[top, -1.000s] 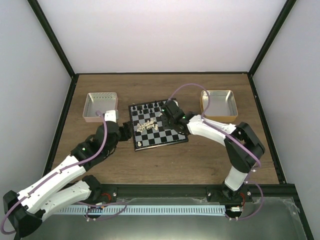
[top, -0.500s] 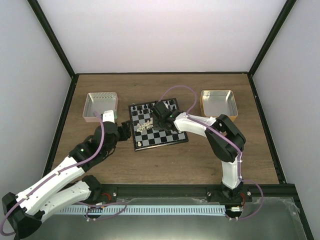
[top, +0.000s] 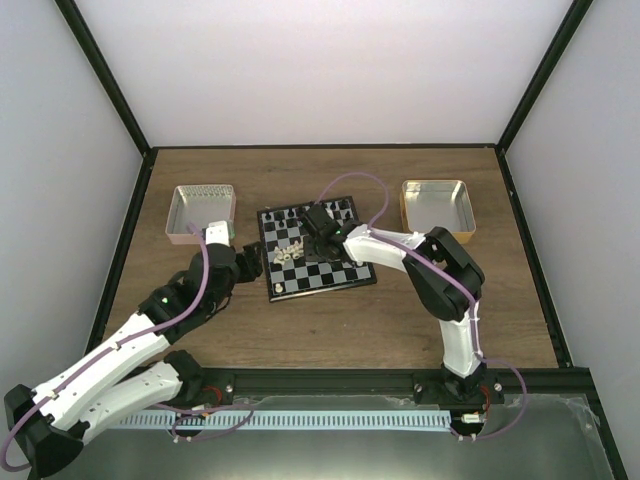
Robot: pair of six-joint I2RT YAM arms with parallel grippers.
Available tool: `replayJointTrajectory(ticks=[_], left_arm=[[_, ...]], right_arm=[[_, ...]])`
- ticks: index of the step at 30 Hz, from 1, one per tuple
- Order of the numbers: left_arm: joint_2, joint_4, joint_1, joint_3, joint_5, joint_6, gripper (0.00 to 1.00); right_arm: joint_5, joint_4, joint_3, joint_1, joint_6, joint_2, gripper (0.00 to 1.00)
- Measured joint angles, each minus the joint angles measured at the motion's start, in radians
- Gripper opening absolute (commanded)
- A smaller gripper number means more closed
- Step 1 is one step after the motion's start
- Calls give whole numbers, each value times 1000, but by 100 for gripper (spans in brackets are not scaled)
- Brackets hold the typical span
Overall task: Set up the chess pieces on the board
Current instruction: Pick up the chess piece from the chessboard, then place the chess piece on the chessboard.
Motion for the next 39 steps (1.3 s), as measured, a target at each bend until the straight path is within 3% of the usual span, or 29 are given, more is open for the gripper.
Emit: replayJointTrajectory(ticks=[8,19,30,39], left_arm=[[0,0,0,-4,4,-1,68],[13,50,0,-52,97,-8,69],[220,249,-7,-120,410,32,52],[268,348,-37,-127,517,83,40]], right_arm=[[8,-10,-2,3,15,0,16],[-4,42,-146,5,138,-109,12],[-218,248,-344,5,429,-335,12],[-397,369,-417,6,548,-367,12]])
